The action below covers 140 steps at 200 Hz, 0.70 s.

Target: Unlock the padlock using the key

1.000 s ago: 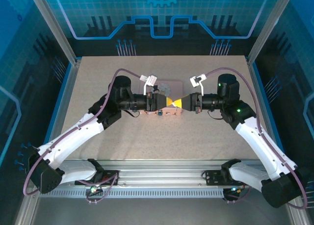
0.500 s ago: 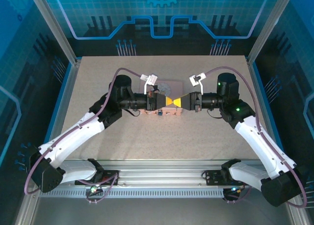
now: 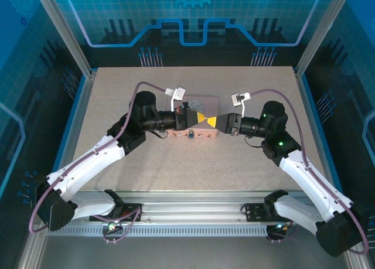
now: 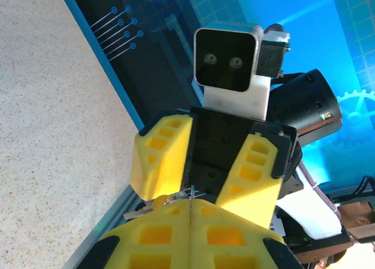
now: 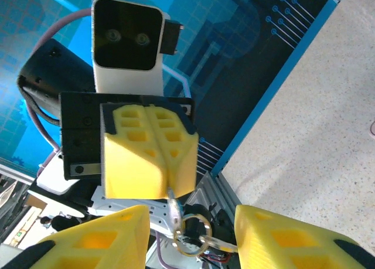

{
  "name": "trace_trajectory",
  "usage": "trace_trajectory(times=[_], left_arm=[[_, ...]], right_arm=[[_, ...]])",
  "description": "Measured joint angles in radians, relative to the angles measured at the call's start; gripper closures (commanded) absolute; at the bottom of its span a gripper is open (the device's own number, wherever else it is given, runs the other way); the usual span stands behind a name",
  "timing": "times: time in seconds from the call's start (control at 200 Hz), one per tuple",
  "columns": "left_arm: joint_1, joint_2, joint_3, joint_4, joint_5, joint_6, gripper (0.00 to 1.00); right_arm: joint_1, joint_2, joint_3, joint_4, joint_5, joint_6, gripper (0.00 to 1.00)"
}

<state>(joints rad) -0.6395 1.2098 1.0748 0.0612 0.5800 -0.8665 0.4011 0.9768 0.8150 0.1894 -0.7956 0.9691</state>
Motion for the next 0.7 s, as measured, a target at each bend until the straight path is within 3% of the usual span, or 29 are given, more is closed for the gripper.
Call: trace_trajectory(times=[0.25, 0.43, 0.7], left_arm=[[0.0, 0.0, -0.019, 0.027, -0.002, -0.016, 1.0], [0.0, -0.001, -0.02, 0.04, -0.008, -0.023, 1.0], [0.001, -0.001, -0.023, 0.042, -0.015, -0.023, 1.0]], right_arm=[[0.006, -0.002, 0.0, 0.076, 0.011, 0.035, 0.7], [0.015, 0.011, -0.001, 0.09, 0.01, 0.045, 0.65], [0.019, 0.013, -0.005, 0.089, 0.012, 0.045, 0.77]])
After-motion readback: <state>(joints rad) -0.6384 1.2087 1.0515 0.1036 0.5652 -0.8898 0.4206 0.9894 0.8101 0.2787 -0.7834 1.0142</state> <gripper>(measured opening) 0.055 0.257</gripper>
